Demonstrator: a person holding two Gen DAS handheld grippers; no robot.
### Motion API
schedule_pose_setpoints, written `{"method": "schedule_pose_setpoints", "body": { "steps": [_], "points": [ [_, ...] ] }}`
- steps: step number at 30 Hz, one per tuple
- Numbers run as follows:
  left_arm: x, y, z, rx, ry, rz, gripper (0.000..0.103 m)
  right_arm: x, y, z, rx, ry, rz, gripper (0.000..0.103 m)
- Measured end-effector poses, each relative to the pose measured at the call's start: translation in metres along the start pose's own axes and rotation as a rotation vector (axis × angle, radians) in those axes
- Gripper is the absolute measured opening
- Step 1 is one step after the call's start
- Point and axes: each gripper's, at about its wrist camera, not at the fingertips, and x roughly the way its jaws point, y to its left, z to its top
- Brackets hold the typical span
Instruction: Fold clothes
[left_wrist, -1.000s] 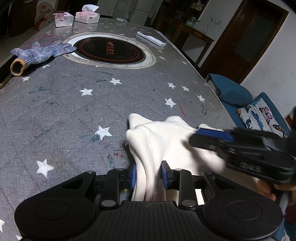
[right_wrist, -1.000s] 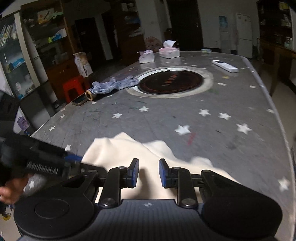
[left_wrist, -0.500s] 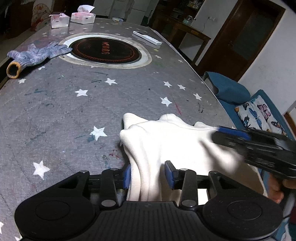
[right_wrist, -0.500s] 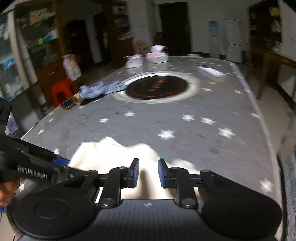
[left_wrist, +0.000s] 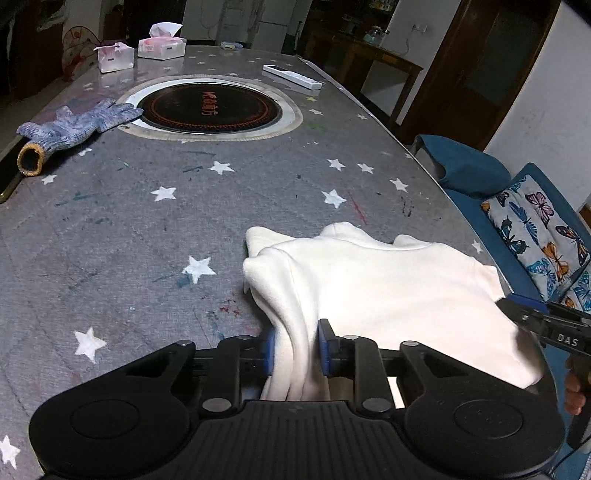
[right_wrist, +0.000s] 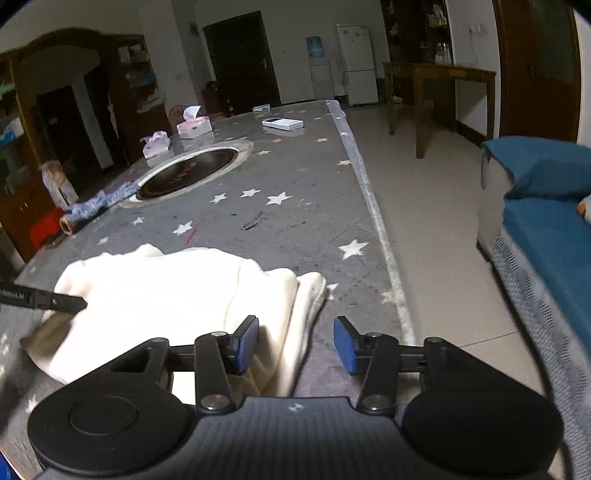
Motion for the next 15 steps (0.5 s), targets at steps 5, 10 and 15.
{"method": "schedule_pose_setpoints", "body": {
  "steps": [5, 10, 15],
  "points": [
    [-0.001, -0.009, 0.0, 0.042, -0.009, 0.027, 0.02, 0.006, 0.003, 0.0, 0.0, -0.017, 0.015, 0.04],
    [-0.003, -0.018, 0.0, 0.083, -0.02, 0.053, 0.019, 0.007, 0.01, 0.002, -0.002, -0.014, 0.048, 0.016],
    [-0.009, -0.022, 0.0, 0.103, -0.04, 0.067, 0.018, -0.003, 0.015, 0.006, -0.008, -0.062, 0.051, 0.01]
  ]
}}
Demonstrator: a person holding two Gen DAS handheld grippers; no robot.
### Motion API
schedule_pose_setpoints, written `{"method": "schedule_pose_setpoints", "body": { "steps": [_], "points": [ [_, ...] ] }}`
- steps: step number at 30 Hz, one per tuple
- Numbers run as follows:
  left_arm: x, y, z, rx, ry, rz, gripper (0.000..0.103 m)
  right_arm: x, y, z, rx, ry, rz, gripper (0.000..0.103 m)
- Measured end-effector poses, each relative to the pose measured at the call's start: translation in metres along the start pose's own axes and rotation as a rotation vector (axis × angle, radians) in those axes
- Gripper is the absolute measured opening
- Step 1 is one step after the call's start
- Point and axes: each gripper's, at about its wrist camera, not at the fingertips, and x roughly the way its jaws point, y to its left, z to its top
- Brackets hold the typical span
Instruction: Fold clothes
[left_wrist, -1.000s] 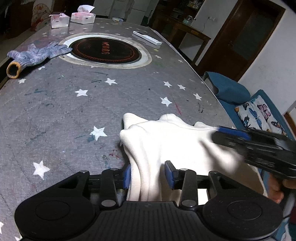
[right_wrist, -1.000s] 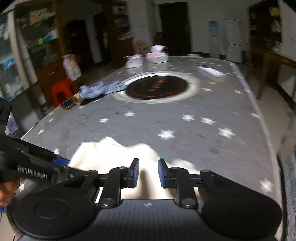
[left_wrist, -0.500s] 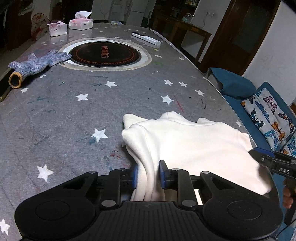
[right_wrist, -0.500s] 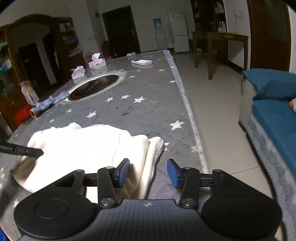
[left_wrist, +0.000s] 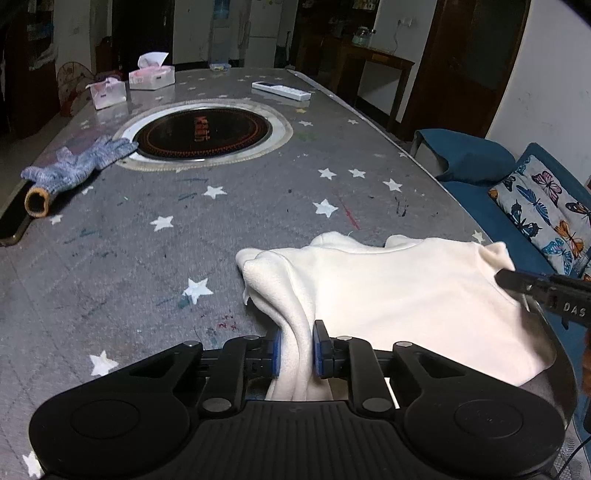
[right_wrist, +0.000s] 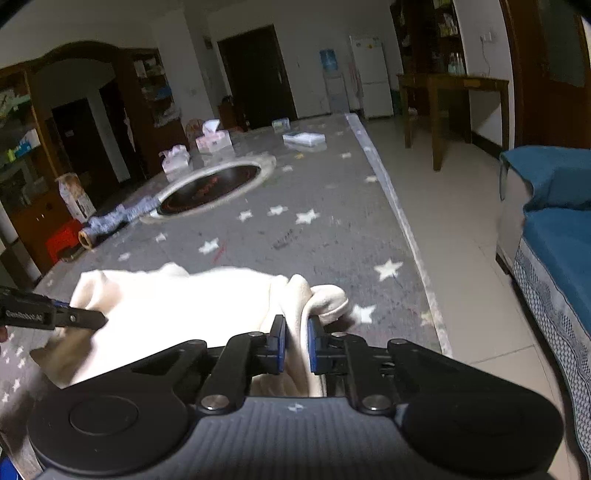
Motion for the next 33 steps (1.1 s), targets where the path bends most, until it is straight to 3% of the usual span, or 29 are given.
{"method": "schedule_pose_setpoints", "body": {
  "steps": [19, 33],
  "points": [
    [-0.037, -0.011, -0.001, 0.036, -0.087, -0.005, 0.016, -0.05, 0.033, 0.02, -0.101, -0.158, 0.003, 0.009],
    [-0.079, -0.026, -0.01, 0.08, -0.181, -0.033, 0.016, -0.101, 0.047, 0.016, -0.152, -0.254, -0.055, 0.009]
  ]
}}
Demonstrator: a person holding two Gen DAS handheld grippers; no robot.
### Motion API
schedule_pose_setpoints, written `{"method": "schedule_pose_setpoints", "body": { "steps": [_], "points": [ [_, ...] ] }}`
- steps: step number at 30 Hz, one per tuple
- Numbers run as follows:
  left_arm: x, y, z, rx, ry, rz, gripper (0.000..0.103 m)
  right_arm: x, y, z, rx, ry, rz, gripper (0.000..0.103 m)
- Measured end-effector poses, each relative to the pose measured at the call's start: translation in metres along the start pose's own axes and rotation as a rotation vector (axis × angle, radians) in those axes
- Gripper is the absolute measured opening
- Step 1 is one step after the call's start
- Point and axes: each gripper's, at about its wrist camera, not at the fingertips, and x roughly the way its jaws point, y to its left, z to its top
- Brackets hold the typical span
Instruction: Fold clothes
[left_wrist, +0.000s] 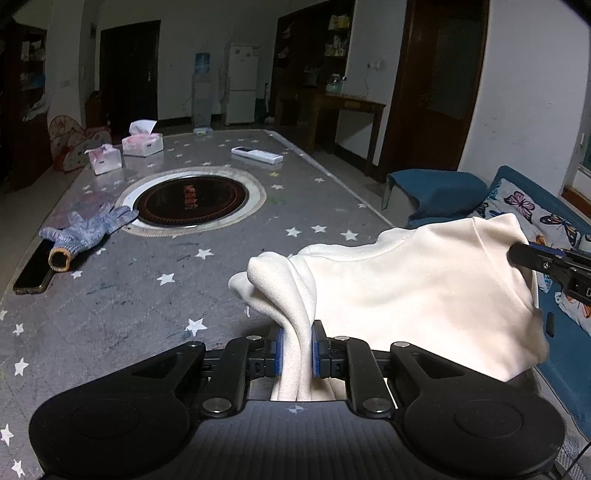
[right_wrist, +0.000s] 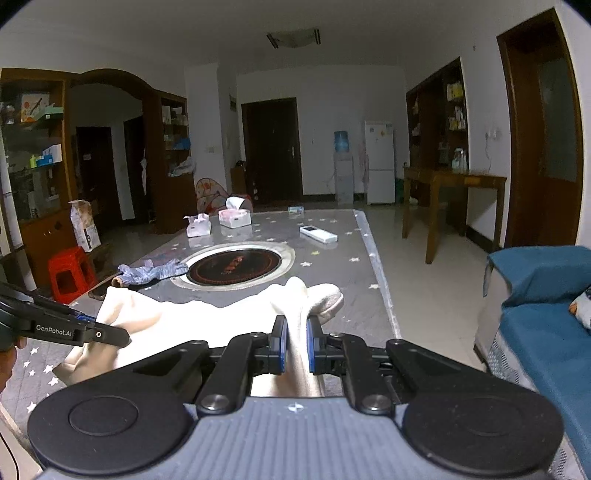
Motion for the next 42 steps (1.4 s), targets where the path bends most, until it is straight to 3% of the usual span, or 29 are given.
{"method": "schedule_pose_setpoints", "body": {
  "steps": [21, 42],
  "points": [
    [-0.029, -0.021, 0.004, 0.058, -0.067, 0.015, 0.016, -0.021, -0.003, 0.004, -0.032, -0.052, -0.038, 0.009],
    [-0.029, -0.025, 0.017, 0.081, -0.09, 0.051, 0.016, -0.015, -0.006, 0.007, -0.065, -0.076, -0.032, 0.009]
  ]
}}
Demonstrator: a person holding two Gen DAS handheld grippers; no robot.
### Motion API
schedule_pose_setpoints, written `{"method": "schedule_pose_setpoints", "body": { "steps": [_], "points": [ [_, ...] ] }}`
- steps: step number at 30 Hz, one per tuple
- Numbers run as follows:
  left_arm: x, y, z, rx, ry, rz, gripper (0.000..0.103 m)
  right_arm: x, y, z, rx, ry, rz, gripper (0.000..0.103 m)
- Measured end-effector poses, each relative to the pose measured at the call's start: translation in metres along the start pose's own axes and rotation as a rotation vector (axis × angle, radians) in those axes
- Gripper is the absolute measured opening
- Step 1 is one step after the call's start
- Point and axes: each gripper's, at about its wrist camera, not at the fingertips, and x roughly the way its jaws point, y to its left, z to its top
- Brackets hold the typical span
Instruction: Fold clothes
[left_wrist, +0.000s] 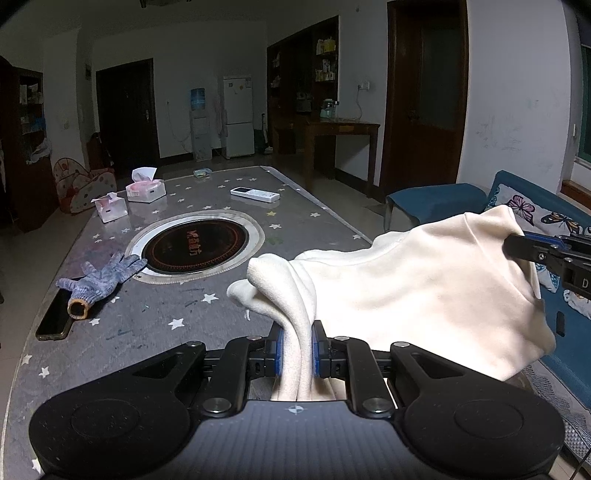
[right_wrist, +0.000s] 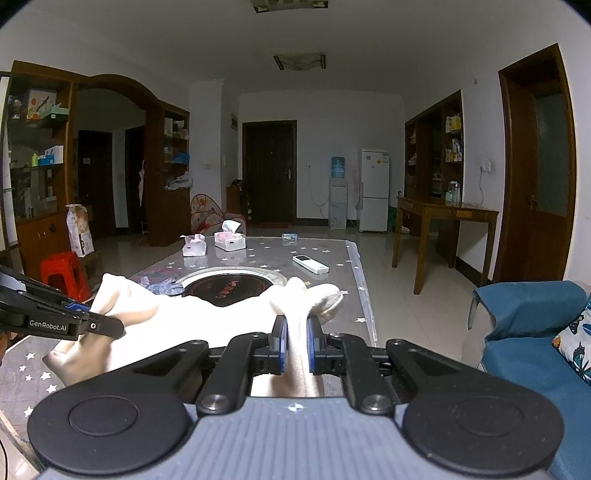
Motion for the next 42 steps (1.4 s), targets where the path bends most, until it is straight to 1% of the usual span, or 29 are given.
{"method": "schedule_pose_setpoints", "body": {
  "steps": [20, 42],
  "points": [
    [0.035, 0.001, 0.011, 0.016, 0.03, 0.025, 0.016, 0.02, 0.009, 0.004, -0.008, 0.034, -0.006, 0.009],
    [0.086, 0.01, 0.013, 0.005, 0.107, 0.031, 0.016, 0.057, 0.016, 0.007, 0.01, 0.106, -0.015, 0.009]
  ]
}}
